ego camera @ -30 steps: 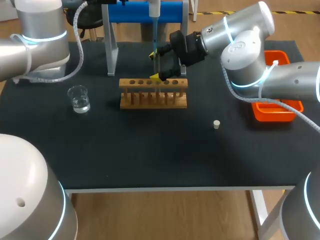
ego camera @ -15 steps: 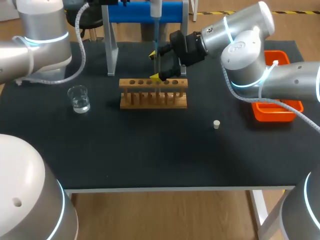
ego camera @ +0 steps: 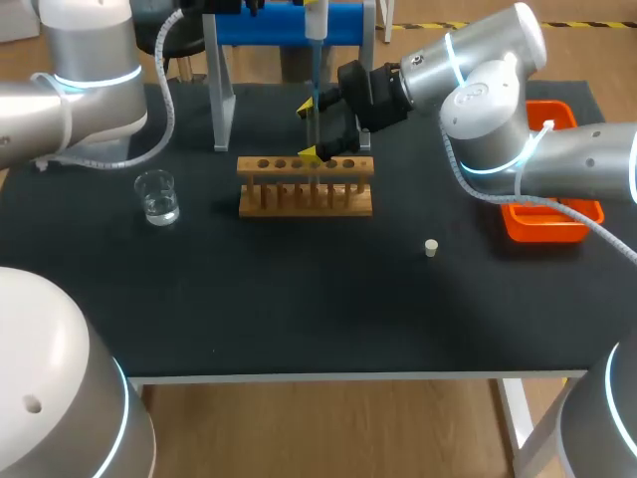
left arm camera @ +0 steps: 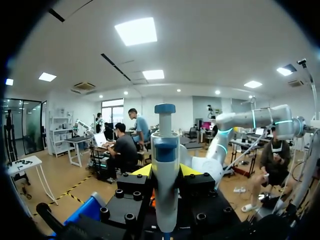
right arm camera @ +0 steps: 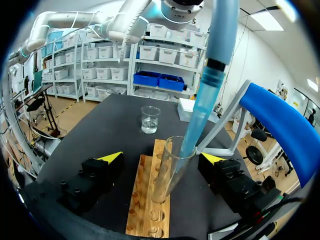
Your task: Invert the test tube, pick up the pipette, mount the tip to pipette, aspirate from beaker and dispense into the tube, eject the tip, return the pipette, and cap with the stopper.
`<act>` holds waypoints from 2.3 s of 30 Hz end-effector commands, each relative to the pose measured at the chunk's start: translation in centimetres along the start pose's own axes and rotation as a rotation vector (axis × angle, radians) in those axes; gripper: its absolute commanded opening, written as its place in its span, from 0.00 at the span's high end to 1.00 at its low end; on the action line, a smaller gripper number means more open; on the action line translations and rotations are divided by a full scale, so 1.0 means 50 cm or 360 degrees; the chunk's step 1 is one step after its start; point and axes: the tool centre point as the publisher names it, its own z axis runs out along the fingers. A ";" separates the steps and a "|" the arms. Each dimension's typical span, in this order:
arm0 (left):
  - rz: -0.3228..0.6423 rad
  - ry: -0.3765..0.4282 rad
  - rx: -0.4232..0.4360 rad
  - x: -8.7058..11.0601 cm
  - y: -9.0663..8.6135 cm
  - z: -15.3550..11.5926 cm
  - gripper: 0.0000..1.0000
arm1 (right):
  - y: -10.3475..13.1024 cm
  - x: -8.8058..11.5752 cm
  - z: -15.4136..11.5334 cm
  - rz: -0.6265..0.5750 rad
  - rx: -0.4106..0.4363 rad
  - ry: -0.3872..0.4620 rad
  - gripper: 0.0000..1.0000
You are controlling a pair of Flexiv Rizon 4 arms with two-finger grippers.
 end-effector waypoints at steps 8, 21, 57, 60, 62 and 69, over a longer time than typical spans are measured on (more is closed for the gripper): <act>0.0003 -0.0004 -0.0031 0.005 0.007 -0.005 1.00 | 0.001 -0.001 -0.001 0.0001 0.0002 0.0004 0.00; 0.0028 -0.0047 -0.0059 0.002 0.007 -0.014 1.00 | 0.001 -0.001 -0.001 0.0001 0.0002 0.0004 0.00; 0.0060 -0.0045 0.0001 0.009 0.035 -0.014 1.00 | 0.001 -0.001 -0.001 0.0001 0.0002 0.0004 0.00; 0.0060 -0.0047 0.0003 0.011 0.036 -0.014 1.00 | 0.001 -0.001 -0.001 0.0001 0.0002 0.0004 0.00; 0.0061 -0.0047 0.0004 0.011 0.037 -0.014 1.00 | 0.001 -0.001 -0.001 0.0001 0.0002 0.0004 0.00; 0.0065 -0.0048 0.0009 0.013 0.041 -0.014 1.00 | 0.001 -0.001 -0.001 0.0001 0.0002 0.0004 0.00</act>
